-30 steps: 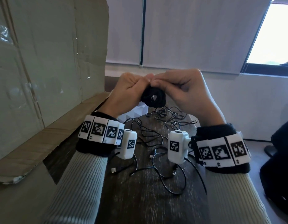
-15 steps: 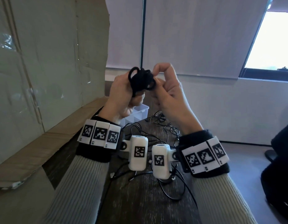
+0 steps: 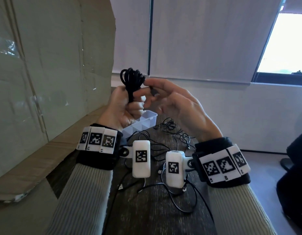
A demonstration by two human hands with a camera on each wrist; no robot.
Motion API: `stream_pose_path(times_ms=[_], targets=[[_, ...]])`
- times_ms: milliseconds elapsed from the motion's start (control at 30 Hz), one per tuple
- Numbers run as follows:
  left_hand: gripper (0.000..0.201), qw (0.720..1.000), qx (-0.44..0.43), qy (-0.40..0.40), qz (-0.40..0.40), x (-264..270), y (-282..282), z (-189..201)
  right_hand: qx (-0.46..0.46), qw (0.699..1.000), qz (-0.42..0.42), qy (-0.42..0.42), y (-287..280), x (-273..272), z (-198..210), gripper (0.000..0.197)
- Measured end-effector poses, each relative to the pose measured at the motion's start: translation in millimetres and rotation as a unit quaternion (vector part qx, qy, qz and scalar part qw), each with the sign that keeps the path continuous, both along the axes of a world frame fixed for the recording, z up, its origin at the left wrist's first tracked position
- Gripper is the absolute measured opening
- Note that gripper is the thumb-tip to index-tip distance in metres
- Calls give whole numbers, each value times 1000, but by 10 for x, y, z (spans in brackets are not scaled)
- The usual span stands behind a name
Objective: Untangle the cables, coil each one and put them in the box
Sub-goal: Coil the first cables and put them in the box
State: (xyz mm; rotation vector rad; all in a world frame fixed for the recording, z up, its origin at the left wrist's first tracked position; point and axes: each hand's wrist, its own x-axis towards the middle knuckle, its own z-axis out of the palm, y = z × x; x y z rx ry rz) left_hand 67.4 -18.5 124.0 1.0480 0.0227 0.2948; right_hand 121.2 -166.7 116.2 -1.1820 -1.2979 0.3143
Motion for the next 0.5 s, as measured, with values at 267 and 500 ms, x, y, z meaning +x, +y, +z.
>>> stream_pose_path(times_ms=[267,500], targets=[[52,997,-30,10,-77,16,92,-13,83,981,-136,-111,86,77,-71,24],[37,994,-21,16,-102,-15,94,-9,46,951,-276,-132,148,69,-72,12]])
